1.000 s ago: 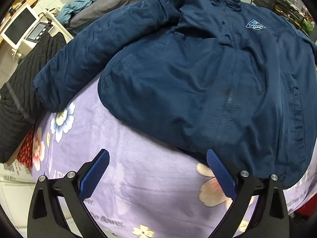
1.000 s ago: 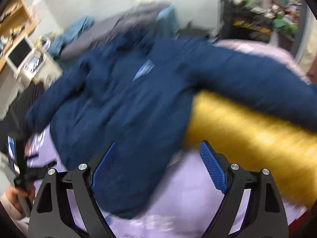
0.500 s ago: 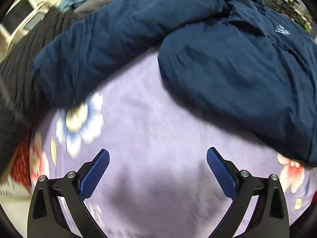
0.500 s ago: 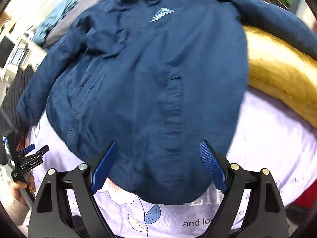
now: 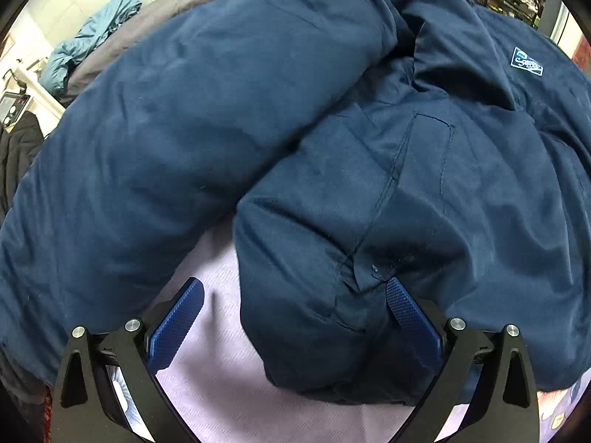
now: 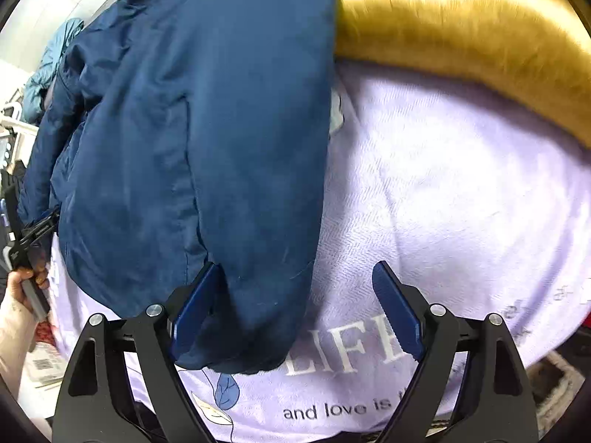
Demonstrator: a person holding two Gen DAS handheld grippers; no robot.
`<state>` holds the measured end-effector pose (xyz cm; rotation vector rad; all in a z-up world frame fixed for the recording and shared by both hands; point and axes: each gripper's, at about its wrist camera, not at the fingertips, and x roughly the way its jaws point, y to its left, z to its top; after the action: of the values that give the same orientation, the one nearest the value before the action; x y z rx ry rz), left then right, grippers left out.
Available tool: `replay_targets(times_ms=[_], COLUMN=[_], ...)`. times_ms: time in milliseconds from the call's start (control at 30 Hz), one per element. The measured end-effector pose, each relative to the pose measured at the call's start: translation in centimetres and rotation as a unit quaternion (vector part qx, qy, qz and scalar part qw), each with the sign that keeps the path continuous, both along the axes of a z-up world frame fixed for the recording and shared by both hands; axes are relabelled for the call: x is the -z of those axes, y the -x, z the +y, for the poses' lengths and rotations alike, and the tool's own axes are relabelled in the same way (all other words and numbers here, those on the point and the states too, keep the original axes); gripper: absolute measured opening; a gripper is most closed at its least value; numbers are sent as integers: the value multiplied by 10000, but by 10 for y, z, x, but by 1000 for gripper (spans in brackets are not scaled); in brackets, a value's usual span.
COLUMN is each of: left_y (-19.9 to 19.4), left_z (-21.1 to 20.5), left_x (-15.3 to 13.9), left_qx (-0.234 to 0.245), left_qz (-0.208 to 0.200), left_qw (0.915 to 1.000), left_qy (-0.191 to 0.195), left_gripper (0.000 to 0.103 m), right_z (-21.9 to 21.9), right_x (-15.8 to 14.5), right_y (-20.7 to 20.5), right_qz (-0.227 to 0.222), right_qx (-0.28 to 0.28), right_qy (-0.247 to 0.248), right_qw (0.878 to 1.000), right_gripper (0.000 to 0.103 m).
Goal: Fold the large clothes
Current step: 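Grasp the jacket front edge with the left gripper and pull it flat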
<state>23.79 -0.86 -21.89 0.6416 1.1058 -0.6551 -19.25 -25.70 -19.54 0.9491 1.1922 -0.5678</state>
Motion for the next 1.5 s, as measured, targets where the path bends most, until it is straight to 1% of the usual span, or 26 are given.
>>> replay_targets(times_ms=[67, 133, 233, 267, 300, 333, 467, 500, 533, 600, 733, 800, 900, 967, 1067, 1133, 1167, 1200, 1233, 1267, 1300, 1333, 1367, 1400, 1433, 1500], left_y=[-2, -5, -14, -13, -13, -14, -1, 1, 2, 7, 34, 50, 99, 118, 135, 130, 123, 112, 109, 104, 96, 89, 87, 80, 79, 68], left_z=[-2, -4, -6, -9, -10, -14, -29, -28, -31, -31, -25, -13, 4, 11, 21, 27, 28, 28, 36, 39, 44, 48, 52, 59, 67, 74], left_x=[0, -1, -2, -3, -4, -7, -18, -22, -28, -46, -83, -106, -123, -122, -101, -84, -79, -79, -79, -79, -82, -85, -89, -94, -100, -107], left_qx=[21, 61, 63, 109, 135, 185, 320, 325, 312, 328, 696, 1001, 1489, 1581, 1465, 1123, 907, 766, 632, 510, 373, 260, 176, 67, -9, -198], left_qz=[56, 227, 603, 685, 659, 630, 373, 313, 303, 270, 184, 318, 499, 662, 871, 962, 1046, 1110, 1172, 1192, 1222, 1193, 1071, 838, 696, 607], left_qw=[10000, 9997, 9980, 9974, 9977, 9978, 9988, 9990, 9991, 9989, 9961, 9919, 9843, 9823, 9837, 9879, 9893, 9897, 9895, 9897, 9893, 9896, 9910, 9929, 9936, 9925], left_qy=[-25, 22, 153, 170, 123, 80, -67, -56, -16, 203, 516, 713, 801, 755, 573, 465, 457, 489, 554, 611, 703, 756, 788, 842, 893, 1040], left_gripper=[96, 91, 74, 67, 62, 58, 39, 33, 30, 24, 22, 21, 20, 20, 21, 26, 29, 34, 39, 52, 62, 67, 75, 81, 82, 86], right_z=[-4, -7, -11, -13, -14, -14, -13, -10, -8, -3, -1, -3, -11, -20, -23, -22, -20, -21, -22, -21, -19, -15, -13, -13, -15, -15], right_x=[8, 13, 12, 12, 11, 10, 3, -2, -7, -19, -58, -80, -100, -103, -87, -72, -65, -59, -56, -53, -54, -54, -55, -54, -52, -50], right_y=[-1, -6, -17, -22, -26, -30, -45, -48, -49, -48, -21, -1, 24, 38, 47, 44, 37, 35, 38, 36, 32, 30, 36, 37, 39, 40], right_qz=[-52, -86, -121, -126, -123, -125, -389, -403, -424, -679, -1266, -1381, -1339, -1206, -648, -363, -211, -103, -96, -129, -186, -217, -212, -206, -216, -247], right_qx=[20, -68, -353, -507, -614, -729, -1008, -1069, -1140, -1166, -1113, -1138, -1128, -1025, -1109, -1132, -1067, -981, -932, -909, -903, -915, -920, -911, -873, -706], right_qy=[-151, -115, -27, 23, 51, 85, -143, -99, -58, -128, -241, -157, 2, 1, 144, 143, 142, 130, 100, 84, 102, 142, 158, 169, 173, 191], right_qw=[9999, 9999, 9993, 9986, 9980, 9972, 9940, 9934, 9926, 9908, 9854, 9837, 9846, 9874, 9916, 9928, 9940, 9950, 9955, 9957, 9957, 9955, 9954, 9955, 9958, 9970], right_gripper=[84, 85, 86, 86, 84, 81, 25, 20, 19, 15, 12, 11, 11, 11, 13, 15, 22, 36, 44, 60, 69, 70, 71, 72, 72, 75])
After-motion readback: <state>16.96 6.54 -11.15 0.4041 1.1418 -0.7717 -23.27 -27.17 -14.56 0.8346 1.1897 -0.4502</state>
